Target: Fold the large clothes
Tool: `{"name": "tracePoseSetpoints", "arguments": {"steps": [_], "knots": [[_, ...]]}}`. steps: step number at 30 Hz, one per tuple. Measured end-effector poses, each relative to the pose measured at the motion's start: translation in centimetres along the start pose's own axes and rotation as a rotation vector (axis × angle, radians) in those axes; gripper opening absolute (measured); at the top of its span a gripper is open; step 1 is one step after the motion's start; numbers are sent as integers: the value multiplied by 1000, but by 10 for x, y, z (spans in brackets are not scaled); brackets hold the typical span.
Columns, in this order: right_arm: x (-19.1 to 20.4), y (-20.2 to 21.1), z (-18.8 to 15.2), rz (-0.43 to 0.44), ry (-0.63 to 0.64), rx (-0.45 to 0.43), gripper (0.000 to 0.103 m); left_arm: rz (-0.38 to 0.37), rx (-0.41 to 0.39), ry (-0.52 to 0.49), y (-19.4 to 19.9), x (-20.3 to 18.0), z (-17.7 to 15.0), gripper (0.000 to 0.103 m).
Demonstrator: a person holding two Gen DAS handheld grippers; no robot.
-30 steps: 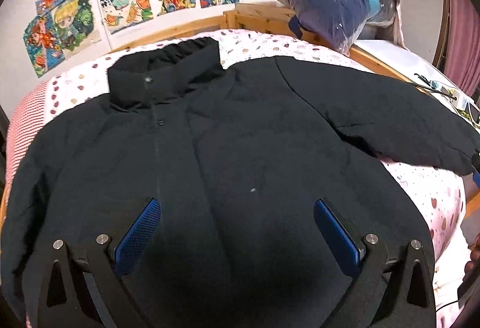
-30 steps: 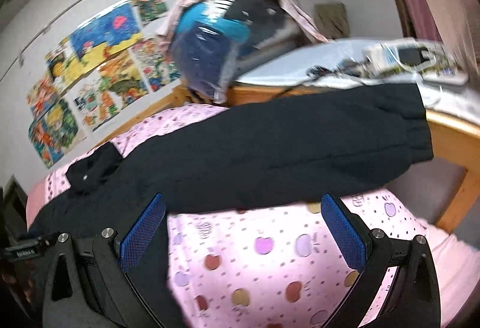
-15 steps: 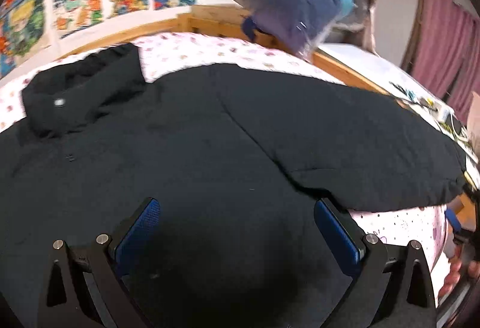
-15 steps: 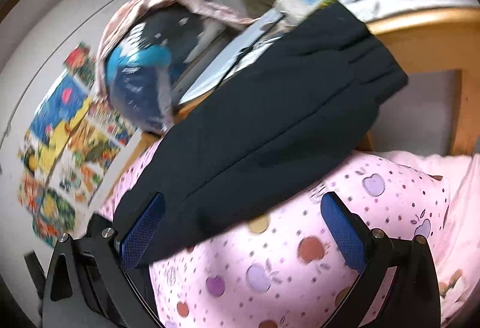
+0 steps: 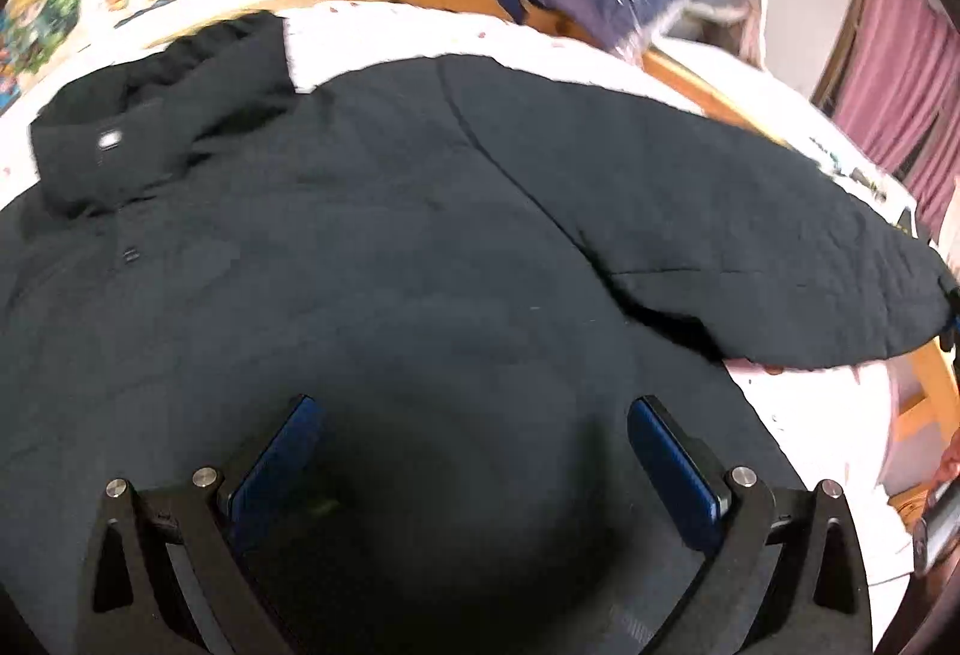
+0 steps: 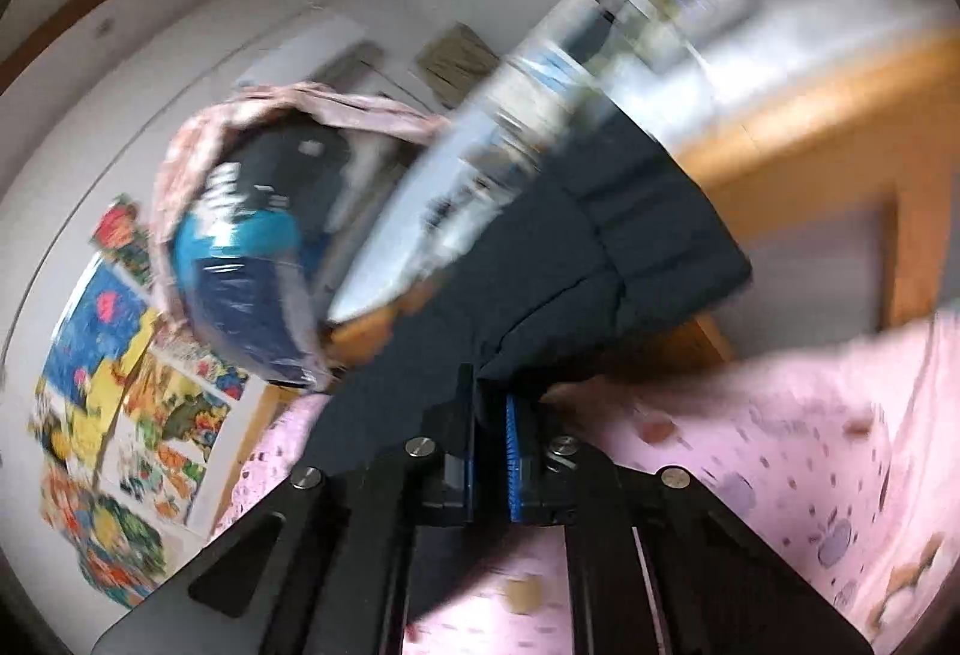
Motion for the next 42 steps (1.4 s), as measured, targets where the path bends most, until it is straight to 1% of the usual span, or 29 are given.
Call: {"name": "tracePoseSetpoints", "arguments": {"steps": [1, 5, 8, 11, 13, 14, 16, 17, 18, 19, 22, 23, 24, 25, 26, 27, 29, 31, 32, 33, 34, 35, 36, 37, 38, 39, 40, 41, 42], "knots": [[14, 6, 2, 12, 51, -18, 7, -6, -2, 22, 7, 10, -1, 103], [102, 38, 3, 104, 329, -106, 7, -12, 0, 135, 39, 55, -8, 103], [179, 62, -19, 181, 588, -148, 7, -22, -22, 240, 70, 99, -20, 103], [251, 85, -68, 273, 868, -144, 7, -33, -61, 327, 96, 141, -35, 103], [292, 98, -117, 343, 1069, -105, 7, -62, -85, 379, 109, 164, -42, 102], [304, 103, -136, 361, 1141, -85, 7, -81, -93, 400, 112, 172, -46, 102], [321, 110, -182, 407, 1298, -24, 7, -165, -116, 454, 117, 192, -58, 102], [327, 113, -211, 439, 1383, 42, 7, -218, -129, 476, 119, 201, -64, 102], [327, 113, -235, 465, 1427, 112, 7, -239, -130, 483, 116, 203, -66, 102], [324, 114, -248, 478, 1441, 158, 7, -268, -127, 496, 113, 209, -70, 102], [306, 97, -306, 477, 1507, 449, 12, -344, -100, 531, 95, 213, -76, 101], [299, 95, -318, 474, 1514, 514, 18, -354, -89, 537, 90, 212, -76, 101], [293, 93, -328, 469, 1515, 573, 30, -360, -71, 540, 82, 209, -75, 101], [287, 93, -336, 468, 1509, 630, 37, -362, -57, 530, 75, 204, -74, 101], [284, 97, -342, 490, 1497, 671, 48, -362, -46, 510, 69, 198, -72, 101], [284, 104, -342, 503, 1491, 671, 57, -365, -39, 493, 65, 193, -70, 101], [280, 119, -334, 538, 1468, 656, 63, -377, -4, 466, 52, 179, -62, 101], [278, 133, -324, 557, 1422, 655, 63, -369, 25, 453, 41, 169, -57, 101], [275, 138, -316, 564, 1389, 655, 64, -344, 36, 443, 31, 162, -52, 101], [262, 140, -303, 562, 1359, 649, 64, -312, 42, 427, 27, 159, -53, 94], [252, 144, -297, 556, 1337, 636, 65, -269, 52, 411, 21, 157, -51, 82], [245, 146, -289, 547, 1321, 620, 66, -194, 72, 384, 11, 152, -47, 75], [239, 149, -282, 534, 1311, 603, 66, -146, 85, 362, 2, 149, -44, 60], [235, 153, -278, 519, 1306, 587, 66, -128, 90, 349, -4, 147, -43, 52], [225, 154, -273, 508, 1302, 579, 66, -98, 93, 343, -7, 145, -44, 50], [220, 157, -268, 493, 1297, 566, 66, -76, 84, 345, -8, 145, -43, 41], [214, 161, -264, 476, 1291, 552, 66, -48, 73, 342, -7, 145, -42, 20], [211, 150, -256, 463, 1283, 545, 66, -19, 58, 336, -4, 146, -41, 14], [207, 149, -250, 447, 1268, 533, 66, -27, 45, 338, 0, 147, -40, 9]]}}
Point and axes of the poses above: each gripper's, at about its wrist camera, not at the fingertips, and y roughly against the way its jaws point, x to its left, z to its top, the point moved 3 cm from there along -y, roughly the way its jaws point, and after that the axes turned 5 degrees about z, right-handed, at the moved point
